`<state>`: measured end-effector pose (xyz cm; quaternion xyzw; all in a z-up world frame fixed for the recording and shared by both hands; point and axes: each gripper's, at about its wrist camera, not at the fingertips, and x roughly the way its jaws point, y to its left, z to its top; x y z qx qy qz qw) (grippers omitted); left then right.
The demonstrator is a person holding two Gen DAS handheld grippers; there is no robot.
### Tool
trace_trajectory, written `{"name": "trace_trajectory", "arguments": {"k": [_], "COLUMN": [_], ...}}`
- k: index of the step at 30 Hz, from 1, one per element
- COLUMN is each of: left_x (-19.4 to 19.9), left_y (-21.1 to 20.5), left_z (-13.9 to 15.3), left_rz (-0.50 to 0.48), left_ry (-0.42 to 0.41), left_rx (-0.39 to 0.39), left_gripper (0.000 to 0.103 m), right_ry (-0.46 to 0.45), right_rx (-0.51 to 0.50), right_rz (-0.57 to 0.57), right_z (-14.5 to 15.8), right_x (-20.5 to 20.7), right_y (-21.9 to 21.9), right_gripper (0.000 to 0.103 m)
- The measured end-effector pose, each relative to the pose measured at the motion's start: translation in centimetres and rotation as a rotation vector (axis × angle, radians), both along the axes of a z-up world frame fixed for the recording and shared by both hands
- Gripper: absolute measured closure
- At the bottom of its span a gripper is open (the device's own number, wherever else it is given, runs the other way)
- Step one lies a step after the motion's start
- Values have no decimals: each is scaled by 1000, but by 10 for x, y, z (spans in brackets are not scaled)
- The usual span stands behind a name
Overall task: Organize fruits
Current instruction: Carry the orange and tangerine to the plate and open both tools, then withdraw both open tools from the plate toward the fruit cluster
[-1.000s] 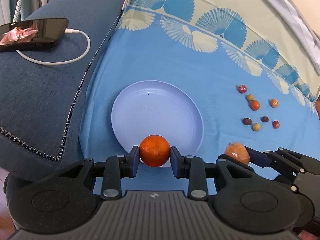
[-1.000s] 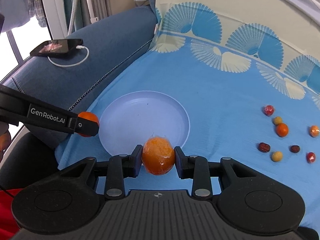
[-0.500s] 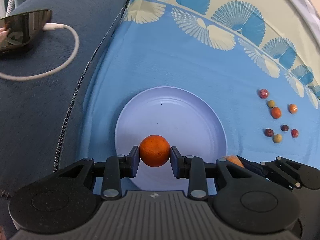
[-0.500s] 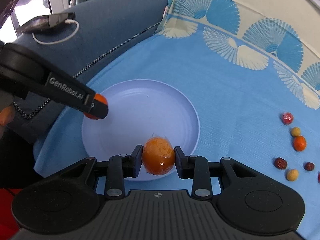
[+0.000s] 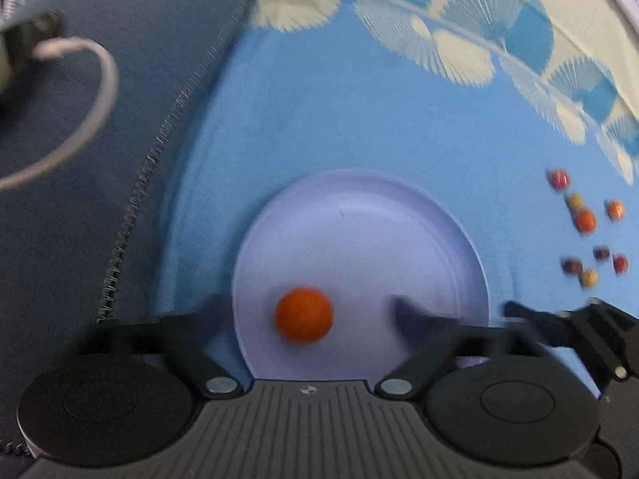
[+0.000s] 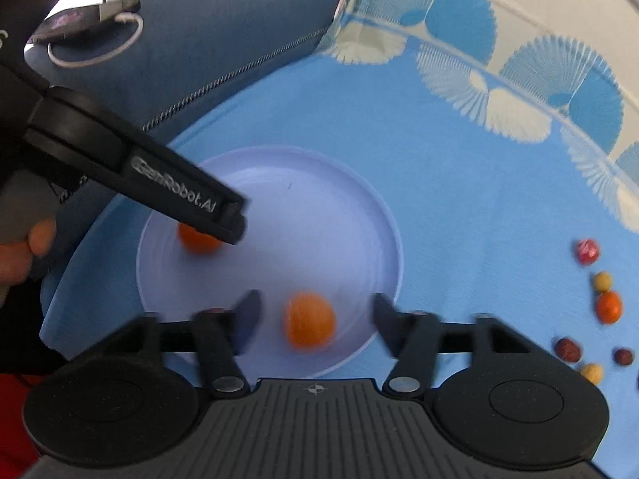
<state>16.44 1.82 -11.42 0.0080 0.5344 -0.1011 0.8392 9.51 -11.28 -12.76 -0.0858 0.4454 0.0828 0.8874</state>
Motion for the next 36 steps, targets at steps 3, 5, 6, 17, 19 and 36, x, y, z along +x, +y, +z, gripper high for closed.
{"name": "trace_trajectory", "arguments": {"k": [3, 5, 6, 17, 19, 36], "left_x": [-7, -14, -21, -81, -91, -149], "left_y": [2, 3, 4, 10, 12, 17], "left_z": [14, 22, 27, 61, 70, 93], "left_rz": [2, -6, -7, -17, -14, -14], "left_ry": [-22, -10, -13, -51, -72, -114], "left_rx": [-2, 0, -2, -43, -50, -45], "left_gripper": [0, 0, 0, 0, 0, 0], "right_ry": [-31, -32, -30, -33, -58, -179], "right_rx": [-19, -10, -1, 52, 48, 39], "right_rz": [-13, -21, -28, -112, -116, -113], "right_z": [15, 25, 29, 53, 59, 90], "right_x": [-8, -18, -24, -92, -99, -154], "right_y": [-4, -8, -10, -18, -20, -17], "right_gripper": [13, 9, 8, 8, 8, 1]}}
